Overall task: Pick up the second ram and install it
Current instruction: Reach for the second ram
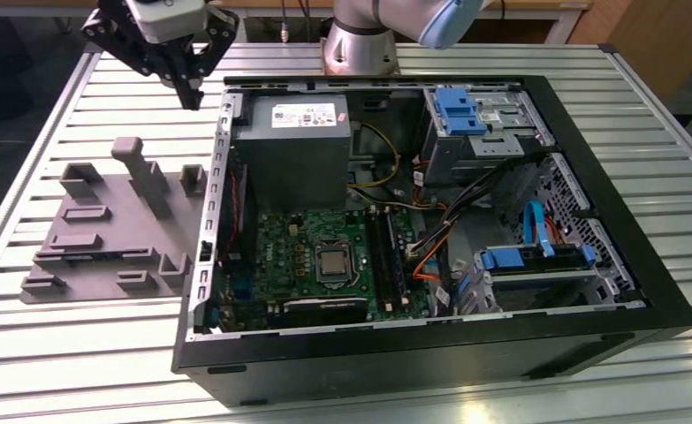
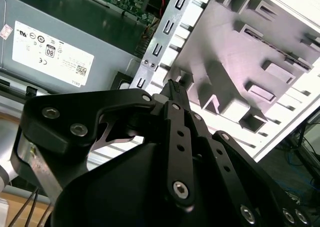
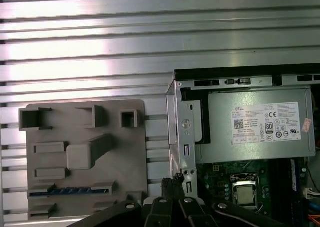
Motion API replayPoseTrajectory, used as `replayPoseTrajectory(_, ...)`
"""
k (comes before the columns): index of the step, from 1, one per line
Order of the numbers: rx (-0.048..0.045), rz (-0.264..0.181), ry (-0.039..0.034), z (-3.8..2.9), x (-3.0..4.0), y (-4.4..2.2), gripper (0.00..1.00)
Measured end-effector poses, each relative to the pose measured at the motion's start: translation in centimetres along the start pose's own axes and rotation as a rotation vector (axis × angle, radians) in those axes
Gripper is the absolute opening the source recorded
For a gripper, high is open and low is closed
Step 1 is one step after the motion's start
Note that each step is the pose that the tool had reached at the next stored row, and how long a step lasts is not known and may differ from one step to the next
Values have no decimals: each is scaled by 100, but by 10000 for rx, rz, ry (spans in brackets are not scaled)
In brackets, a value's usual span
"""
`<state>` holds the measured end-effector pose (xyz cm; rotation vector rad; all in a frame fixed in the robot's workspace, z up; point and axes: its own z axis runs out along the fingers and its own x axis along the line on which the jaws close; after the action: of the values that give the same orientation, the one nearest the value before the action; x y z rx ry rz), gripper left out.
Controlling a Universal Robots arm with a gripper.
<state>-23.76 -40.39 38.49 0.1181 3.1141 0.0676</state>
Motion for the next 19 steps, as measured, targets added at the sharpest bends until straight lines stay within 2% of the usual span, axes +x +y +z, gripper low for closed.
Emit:
replayPoseTrajectory(9, 0, 0, 0, 1, 54, -4, 11)
replayPoseTrajectory(19, 1, 0, 1, -1, 80, -6, 11)
